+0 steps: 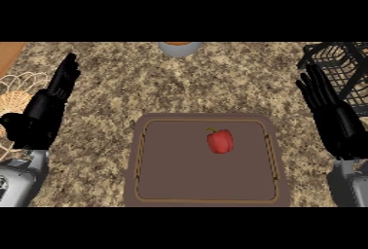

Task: Pick the bell pepper from the tray and place it in the tiered basket

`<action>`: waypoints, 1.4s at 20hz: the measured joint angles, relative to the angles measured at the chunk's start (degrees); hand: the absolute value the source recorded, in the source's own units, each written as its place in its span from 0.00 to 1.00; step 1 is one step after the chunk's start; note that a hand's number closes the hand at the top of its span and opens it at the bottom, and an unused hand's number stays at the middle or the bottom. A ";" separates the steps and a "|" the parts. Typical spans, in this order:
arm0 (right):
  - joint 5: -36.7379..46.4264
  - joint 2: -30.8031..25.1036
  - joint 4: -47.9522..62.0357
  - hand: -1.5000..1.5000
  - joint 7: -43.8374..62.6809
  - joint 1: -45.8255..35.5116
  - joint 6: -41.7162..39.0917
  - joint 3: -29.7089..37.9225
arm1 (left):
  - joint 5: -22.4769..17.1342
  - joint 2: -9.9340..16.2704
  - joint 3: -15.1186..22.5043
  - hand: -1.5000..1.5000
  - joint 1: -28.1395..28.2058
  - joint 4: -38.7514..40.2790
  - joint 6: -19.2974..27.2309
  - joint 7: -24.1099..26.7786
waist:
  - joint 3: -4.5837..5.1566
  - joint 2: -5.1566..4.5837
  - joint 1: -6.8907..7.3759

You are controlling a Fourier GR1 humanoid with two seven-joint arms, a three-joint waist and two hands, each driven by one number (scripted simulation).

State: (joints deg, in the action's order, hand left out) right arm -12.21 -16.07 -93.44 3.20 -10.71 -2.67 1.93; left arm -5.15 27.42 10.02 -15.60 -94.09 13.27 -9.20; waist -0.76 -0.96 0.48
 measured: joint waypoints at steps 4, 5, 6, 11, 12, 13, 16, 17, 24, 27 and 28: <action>5.80 -0.81 -4.32 1.00 -1.21 -1.76 4.52 0.03 | 0.91 -3.32 1.45 0.50 6.04 2.31 2.47 0.11 | 0.56 0.76 -0.18; 8.00 -1.26 -5.94 1.00 -2.00 -2.47 6.11 0.11 | 0.74 -4.20 1.58 0.50 7.64 3.37 3.12 0.00 | 0.67 0.88 -0.25; 10.34 -1.97 -7.69 1.00 -2.45 -3.36 7.72 0.29 | 0.75 -5.17 1.79 0.50 9.41 4.44 4.04 -0.21 | 0.79 1.04 -0.27; 17.80 3.01 -8.86 0.00 -1.03 0.88 24.78 7.79 | -0.80 -8.64 1.91 0.50 15.50 7.53 5.92 0.37 | 1.00 1.22 -2.14; 18.58 5.08 -10.15 0.00 -2.15 2.22 27.52 8.14 | -1.06 -9.21 2.08 0.50 17.15 7.83 5.88 1.48 | 0.96 1.26 -1.96; 19.93 6.87 -12.31 0.00 -2.61 3.35 29.81 7.55 | -1.02 -10.06 2.53 0.50 17.79 8.36 6.00 2.13 | 0.92 1.26 -1.89; 23.93 11.56 -17.54 0.00 -4.66 7.79 34.05 2.23 | -1.01 -11.53 2.42 0.50 18.86 9.97 5.63 4.96 | 0.82 1.23 -1.35; 25.62 12.34 -19.85 0.00 -4.16 9.83 34.33 0.16 | -0.62 -12.51 2.60 0.50 18.85 11.04 5.90 6.65 | 0.75 1.28 -1.34; 40.14 8.49 -26.91 0.00 11.76 20.55 27.29 -11.44 | 0.06 -13.42 2.65 0.50 19.70 11.06 6.00 8.99 | 0.88 1.36 -1.17; 47.51 5.43 -29.31 0.00 19.46 23.04 22.34 -15.36 | 0.18 -13.66 2.72 0.50 19.82 10.81 6.10 8.98 | 0.97 1.38 -1.08; 49.99 4.31 -30.27 0.00 22.00 23.66 20.46 -16.42 | 0.08 -13.72 2.65 0.50 19.81 11.00 5.96 9.15 | 0.99 1.37 -1.14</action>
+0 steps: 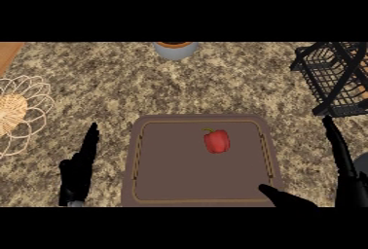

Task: Pick the bell pepper from the tray and place it in the tiered basket

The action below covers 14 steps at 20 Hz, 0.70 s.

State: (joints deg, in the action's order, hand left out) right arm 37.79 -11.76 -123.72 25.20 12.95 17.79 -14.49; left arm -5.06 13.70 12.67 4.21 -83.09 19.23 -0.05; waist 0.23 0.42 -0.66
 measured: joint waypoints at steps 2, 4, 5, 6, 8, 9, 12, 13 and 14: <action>5.56 -1.37 -1.10 0.00 5.56 -0.13 -3.56 -2.06 | 0.15 -0.01 0.05 0.50 -0.17 0.05 -0.12 0.10 | 0.05 -0.08 0.30; 11.57 -1.64 -1.88 0.00 11.20 -0.83 -6.85 -4.61 | 0.14 -0.23 0.07 0.50 -0.44 0.37 -0.23 0.21 | 0.04 -0.12 0.51; 14.68 -1.39 -2.43 0.00 14.24 -1.44 -8.56 -5.98 | 0.25 -0.35 0.13 0.50 -0.59 0.50 -0.19 0.20 | 0.03 -0.12 0.57; 17.98 -0.75 -2.50 0.00 17.23 -2.46 -10.07 -7.44 | 0.19 -0.18 0.03 0.50 -0.55 0.36 -0.43 0.28 | 0.01 -0.11 0.79; 23.96 1.46 -2.69 0.00 23.33 -5.73 -13.66 -10.65 | 0.58 -0.48 0.34 0.50 -1.20 0.73 -0.22 -0.65 | -0.07 -0.13 0.96; 26.71 2.77 -2.83 0.00 26.40 -7.54 -15.73 -12.08 | 0.40 -0.48 0.14 0.50 -1.01 0.66 -0.46 -0.19 | -0.11 -0.12 1.10; 34.32 7.06 -0.19 0.00 32.78 -12.40 -20.05 -17.26 | 0.77 -1.03 0.14 0.50 -0.94 1.16 -0.36 0.79 | -0.22 -0.10 1.21; 36.43 8.02 1.47 0.00 34.15 -13.58 -20.32 -19.14 | 0.69 -1.14 -0.01 0.50 -1.02 1.33 -0.44 0.80 | -0.27 -0.09 1.22; 37.49 8.75 3.06 0.00 35.01 -15.18 -20.74 -19.95 | 0.93 -1.25 0.09 0.50 -1.16 1.31 -0.38 0.42 | -0.31 -0.10 1.22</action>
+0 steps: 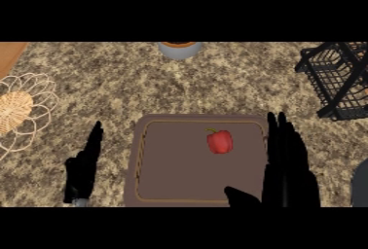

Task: Pick the bell pepper from the tray and place it in the tiered basket

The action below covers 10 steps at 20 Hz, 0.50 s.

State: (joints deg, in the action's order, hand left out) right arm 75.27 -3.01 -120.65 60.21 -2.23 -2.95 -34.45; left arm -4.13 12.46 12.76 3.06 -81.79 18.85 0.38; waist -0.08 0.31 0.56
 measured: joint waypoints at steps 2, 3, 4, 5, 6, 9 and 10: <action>1.58 0.98 3.35 0.00 1.85 -3.58 -0.81 -1.42 | 0.02 -0.10 0.00 0.50 0.05 -0.33 -0.21 -0.23 | -0.04 -0.04 0.14; 2.21 1.31 4.94 0.00 2.48 -4.76 -1.21 -1.99 | 0.04 -0.07 -0.17 0.50 -0.35 -0.11 -0.24 -0.70 | -0.06 -0.06 0.12; 2.76 1.56 6.25 0.00 3.05 -5.29 -1.56 -2.63 | 0.11 -0.15 -0.17 0.50 -0.52 0.05 -0.27 -0.98 | -0.08 -0.07 0.07; 3.12 1.76 7.95 0.00 3.45 -5.86 -1.84 -2.86 | 0.05 -0.14 -0.35 0.50 -0.75 0.30 -0.43 -1.03 | -0.10 -0.08 0.05; 3.37 1.88 8.66 0.00 4.11 -6.10 -2.47 -3.43 | -0.13 0.05 -0.65 0.50 -0.49 0.31 -0.74 -0.51 | -0.12 -0.06 0.05; 2.70 2.09 11.36 0.00 5.31 -7.50 -4.17 -2.96 | 0.16 -0.30 -0.64 0.50 -0.45 0.37 -0.57 -0.25 | -0.15 -0.09 0.06; 2.57 2.13 12.18 0.00 5.68 -7.59 -4.54 -3.03 | 0.39 -0.41 -0.51 0.50 -0.43 0.08 -0.37 -0.61 | -0.14 -0.09 0.05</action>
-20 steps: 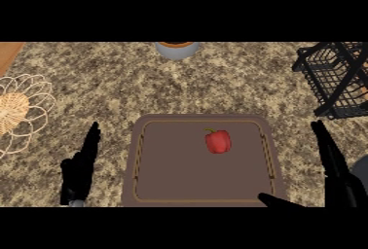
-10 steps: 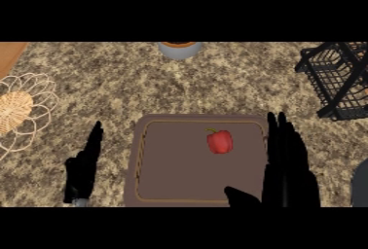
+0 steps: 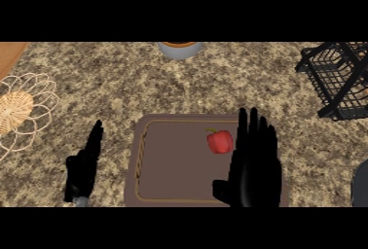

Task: Pick the bell pepper from the tray and place it in the tiered basket

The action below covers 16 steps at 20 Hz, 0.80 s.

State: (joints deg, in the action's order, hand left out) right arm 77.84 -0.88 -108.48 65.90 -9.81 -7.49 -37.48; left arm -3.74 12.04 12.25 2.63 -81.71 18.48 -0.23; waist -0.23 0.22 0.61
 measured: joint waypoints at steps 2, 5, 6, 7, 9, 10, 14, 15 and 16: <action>-1.01 0.05 2.63 0.00 0.76 -1.09 -0.10 0.30 | 0.12 0.12 -0.04 0.50 0.17 -0.17 -0.21 0.01 | -0.01 -0.05 0.13; -3.78 0.06 5.04 0.00 1.45 -3.74 -0.46 1.14 | -0.06 0.55 -0.44 0.50 0.32 -0.83 -0.74 -0.87 | 0.03 -0.09 0.21; -4.55 0.07 5.60 0.00 1.55 -4.28 -0.38 1.04 | -0.61 0.85 -0.89 0.50 0.25 -0.82 -1.33 -1.43 | 0.02 -0.09 0.17; -5.62 0.04 6.26 0.00 2.09 -5.76 -0.47 1.06 | -0.65 0.95 -0.94 0.50 0.20 -1.14 -1.44 -2.05 | 0.03 -0.10 0.26; -6.74 0.01 6.99 0.00 2.84 -6.68 -0.38 0.07 | -0.68 0.80 -1.19 0.50 0.25 -0.72 -1.72 -1.45 | 0.02 -0.05 0.18; -7.53 -0.01 7.79 0.00 3.02 -7.52 -0.42 0.24 | -0.32 0.30 -0.97 0.50 0.23 -0.39 -1.47 -0.72 | 0.00 -0.05 0.19; -9.94 -0.07 11.86 0.00 2.96 -8.98 -0.95 2.09 | 0.17 0.12 -0.95 0.50 0.41 -0.47 -1.42 -0.23 | 0.00 -0.07 0.27; -10.58 -0.08 12.50 0.00 2.94 -9.17 -1.30 2.69 | 0.17 -0.05 -1.05 0.50 0.57 -0.39 -1.38 0.32 | 0.00 -0.07 0.25; -11.28 -0.10 13.06 0.00 3.27 -9.38 -1.48 2.67 | 0.32 -0.09 -0.87 0.50 0.45 -0.45 -1.41 -0.08 | 0.00 -0.06 0.24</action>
State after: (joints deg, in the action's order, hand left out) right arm 66.56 -0.98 -95.42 69.16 -19.20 -8.96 -34.81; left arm -3.42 11.95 11.38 3.08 -82.16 17.07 -0.32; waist -0.22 0.16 0.85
